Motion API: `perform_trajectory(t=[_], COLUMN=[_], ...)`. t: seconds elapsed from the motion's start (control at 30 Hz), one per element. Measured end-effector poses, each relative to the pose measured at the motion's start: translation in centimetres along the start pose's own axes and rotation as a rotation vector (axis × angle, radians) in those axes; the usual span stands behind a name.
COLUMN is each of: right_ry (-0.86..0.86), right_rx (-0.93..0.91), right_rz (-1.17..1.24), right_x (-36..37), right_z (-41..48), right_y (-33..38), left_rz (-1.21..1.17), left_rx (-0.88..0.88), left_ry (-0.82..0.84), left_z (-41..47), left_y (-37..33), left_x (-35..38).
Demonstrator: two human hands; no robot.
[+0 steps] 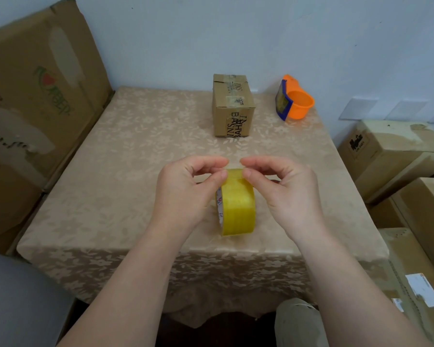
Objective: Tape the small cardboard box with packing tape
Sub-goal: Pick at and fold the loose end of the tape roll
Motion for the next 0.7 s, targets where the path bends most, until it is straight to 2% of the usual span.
perform_trajectory(t=[0.27,0.7], right_ry=[-0.013,0.019], right_rx=[-0.022,-0.155], right_rz=[-0.082,-0.306], right_x=[-0.10,0.63], right_z=[0.02,-0.09], right_y=[0.30,0.74], left_rz=[0.039,0.054], left_rx=[0.011,0.050], left_ry=[-0.052,-0.093], left_z=[-0.23,-0.38], left_y=[-0.31,-0.32], left_x=[0.02,0.11])
Point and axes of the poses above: each hand's wrist, its own z-axis towards the middle knuckle, its own x-axis out of the palm, y = z × x, the point moved 6 cm from there along z, towards the middle knuckle, and after that the axes turned 15 degrees about -x, right-handed, at the moved point
